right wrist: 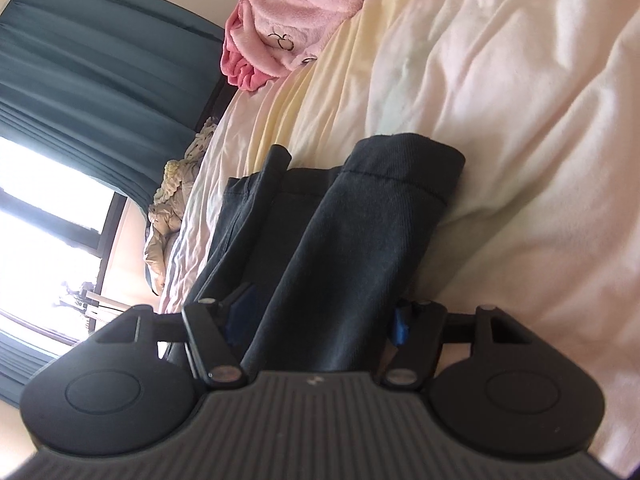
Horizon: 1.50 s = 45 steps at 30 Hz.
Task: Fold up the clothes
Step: 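Grasp the elastic waistband with the left gripper while the right gripper holds the hem, then lift the waistband and hem together, folding the trousers over on themselves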
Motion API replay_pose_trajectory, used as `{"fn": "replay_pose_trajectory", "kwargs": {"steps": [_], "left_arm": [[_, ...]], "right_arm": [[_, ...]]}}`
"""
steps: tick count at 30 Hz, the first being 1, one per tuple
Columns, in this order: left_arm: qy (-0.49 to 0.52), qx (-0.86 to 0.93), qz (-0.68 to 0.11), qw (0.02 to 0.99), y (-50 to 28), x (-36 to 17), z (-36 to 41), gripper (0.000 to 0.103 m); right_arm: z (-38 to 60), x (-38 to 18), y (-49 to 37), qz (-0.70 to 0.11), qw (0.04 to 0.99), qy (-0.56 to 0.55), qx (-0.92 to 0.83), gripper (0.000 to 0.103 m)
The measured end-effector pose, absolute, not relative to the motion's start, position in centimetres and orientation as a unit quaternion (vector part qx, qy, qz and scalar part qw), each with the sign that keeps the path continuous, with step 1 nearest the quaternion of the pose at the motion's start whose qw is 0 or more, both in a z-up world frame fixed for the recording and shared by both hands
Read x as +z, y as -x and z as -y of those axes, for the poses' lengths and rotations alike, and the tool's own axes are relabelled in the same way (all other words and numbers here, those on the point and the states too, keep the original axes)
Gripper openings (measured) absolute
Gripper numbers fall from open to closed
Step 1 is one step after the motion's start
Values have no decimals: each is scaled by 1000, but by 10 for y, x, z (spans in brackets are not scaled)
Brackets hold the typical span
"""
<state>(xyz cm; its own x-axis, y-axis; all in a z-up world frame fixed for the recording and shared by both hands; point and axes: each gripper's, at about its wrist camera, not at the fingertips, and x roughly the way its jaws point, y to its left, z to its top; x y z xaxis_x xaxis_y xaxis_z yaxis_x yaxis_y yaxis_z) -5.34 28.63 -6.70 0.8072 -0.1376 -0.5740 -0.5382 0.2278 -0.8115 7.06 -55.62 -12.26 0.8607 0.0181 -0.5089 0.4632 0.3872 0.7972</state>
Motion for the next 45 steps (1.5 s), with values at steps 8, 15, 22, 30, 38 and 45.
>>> {"fn": "replay_pose_trajectory", "kwargs": {"steps": [8,15,22,30,38,45], "left_arm": [[587,172,-279,740,40,-53,-287,21],[555,142,-248,781,62,0,-282,13],[576,126,-220,777,97,36,-294,11],[553,127,-245,786,91,30,-293,12],[505,141,-256,812,30,52,-297,12],[468,146,-260,832,-57,77,-302,12]], "right_arm": [[562,-132,-67,-178,778,-582,-157,17],[562,-99,-50,-135,792,-571,-167,6],[564,-77,-13,-77,783,-589,-185,5],[555,-59,0,-75,808,-550,-197,5],[553,-59,-3,-74,807,-550,-202,5],[549,-31,-53,-79,830,-513,-203,5]]}}
